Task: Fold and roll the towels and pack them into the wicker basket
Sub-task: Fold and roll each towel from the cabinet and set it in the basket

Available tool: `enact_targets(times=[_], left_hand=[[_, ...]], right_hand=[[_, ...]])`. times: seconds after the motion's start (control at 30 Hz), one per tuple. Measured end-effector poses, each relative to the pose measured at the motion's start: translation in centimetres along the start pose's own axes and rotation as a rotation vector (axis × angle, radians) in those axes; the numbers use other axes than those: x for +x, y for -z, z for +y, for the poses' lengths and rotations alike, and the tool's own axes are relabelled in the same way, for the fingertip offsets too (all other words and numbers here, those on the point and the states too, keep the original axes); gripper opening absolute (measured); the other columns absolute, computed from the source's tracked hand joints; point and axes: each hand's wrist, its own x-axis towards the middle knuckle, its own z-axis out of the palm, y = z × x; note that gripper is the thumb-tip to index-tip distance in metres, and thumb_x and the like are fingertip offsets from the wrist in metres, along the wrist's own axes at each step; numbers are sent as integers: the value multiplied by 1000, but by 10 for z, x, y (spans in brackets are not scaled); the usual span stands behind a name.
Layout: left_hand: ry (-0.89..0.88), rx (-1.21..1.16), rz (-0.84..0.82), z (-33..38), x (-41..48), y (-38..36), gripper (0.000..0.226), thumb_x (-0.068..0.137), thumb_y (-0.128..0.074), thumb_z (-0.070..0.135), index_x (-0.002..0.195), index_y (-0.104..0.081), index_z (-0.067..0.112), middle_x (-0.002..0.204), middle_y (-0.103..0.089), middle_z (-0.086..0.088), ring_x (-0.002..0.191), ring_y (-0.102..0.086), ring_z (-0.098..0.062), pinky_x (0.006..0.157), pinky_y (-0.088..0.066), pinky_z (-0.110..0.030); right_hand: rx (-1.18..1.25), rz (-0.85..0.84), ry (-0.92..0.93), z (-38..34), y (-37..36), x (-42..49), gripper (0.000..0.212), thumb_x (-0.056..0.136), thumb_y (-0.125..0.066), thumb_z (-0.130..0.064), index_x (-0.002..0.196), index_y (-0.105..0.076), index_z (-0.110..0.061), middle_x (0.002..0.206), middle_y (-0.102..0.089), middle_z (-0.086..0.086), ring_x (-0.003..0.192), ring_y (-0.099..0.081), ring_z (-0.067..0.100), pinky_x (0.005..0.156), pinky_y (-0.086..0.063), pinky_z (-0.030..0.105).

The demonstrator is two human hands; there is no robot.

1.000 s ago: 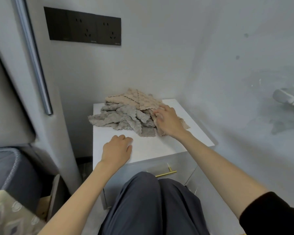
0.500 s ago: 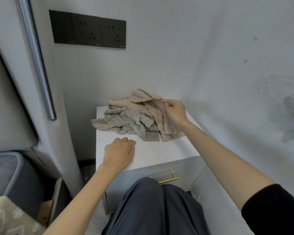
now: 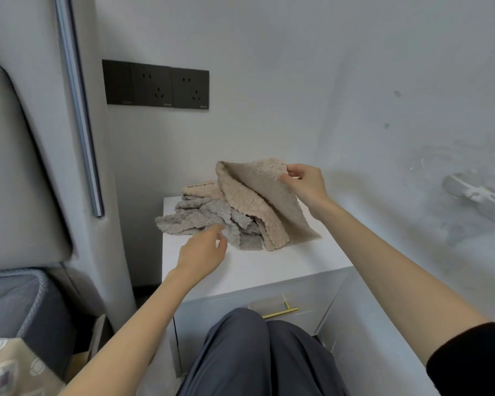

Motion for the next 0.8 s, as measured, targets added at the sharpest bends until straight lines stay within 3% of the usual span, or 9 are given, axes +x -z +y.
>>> enact_targets(times=[0.13,0.23,0.3,0.37,0.43,0.5,0.57,0.67,0.8], left_hand=[[-78,-256,110,33,14,17,58,98,-49,27,149,-24,17,142,-44,-4,113,-53,-11,97,-41,-35],[-148,-352,219,55,21,27,75,94,-57,28,152,-11,17,153,-26,-5,113,-43,10,102,-29,-27],[-145,-340,257,65,24,32,90,88,-65,32,152,-4,19,157,-15,-7,141,-23,-14,114,-20,-35],[-124,-262,241,72,25,33,102,80,-72,38,152,0,27,160,-2,-5,146,-1,-24,118,-10,-45],[-99,-156,200,75,25,33,98,74,-75,45,150,-15,32,160,2,-4,146,3,-27,117,-6,-48],[-119,-105,166,78,24,30,69,73,-77,44,134,-47,29,158,-9,-4,144,-4,-28,116,-7,-44],[-174,-160,128,80,21,27,35,75,-77,35,105,-65,23,145,-38,1,135,-29,-21,108,-18,-32],[-178,-332,35,74,11,29,16,78,-75,22,84,-63,14,92,-64,4,83,-55,-8,76,-40,-18],[-111,-427,-127,55,1,48,20,85,-70,24,95,-59,11,75,-64,-3,63,-58,-8,56,-46,-17]], right_hand=[[58,-41,39,-23,26,-7,8,87,-63,-14,88,-70,-10,81,-64,-1,76,-56,11,69,-44,18],[129,-70,14,-37,44,-14,10,89,-53,-11,88,-58,-3,83,-53,7,76,-48,18,68,-38,32],[176,-69,-10,-45,54,-20,5,91,-46,-12,90,-51,-9,86,-49,7,77,-46,20,69,-35,36],[215,-59,-24,-52,66,-27,7,92,-44,-14,89,-50,-13,90,-50,7,80,-47,20,70,-36,35],[243,-49,-19,-59,74,-32,10,91,-45,-17,85,-52,-17,85,-54,4,77,-52,18,68,-40,32],[234,-38,-11,-62,82,-36,9,89,-47,-17,83,-52,-18,83,-55,1,75,-54,16,68,-43,31],[197,-24,-14,-61,88,-40,8,89,-47,-17,83,-52,-18,86,-55,2,77,-54,16,71,-44,31],[190,45,-33,-55,93,-44,12,90,-45,-16,80,-51,-19,80,-53,-3,72,-52,13,64,-43,27],[154,148,-50,-38,95,-48,16,88,-44,-11,72,-44,-12,66,-40,-1,61,-39,15,57,-32,29]])
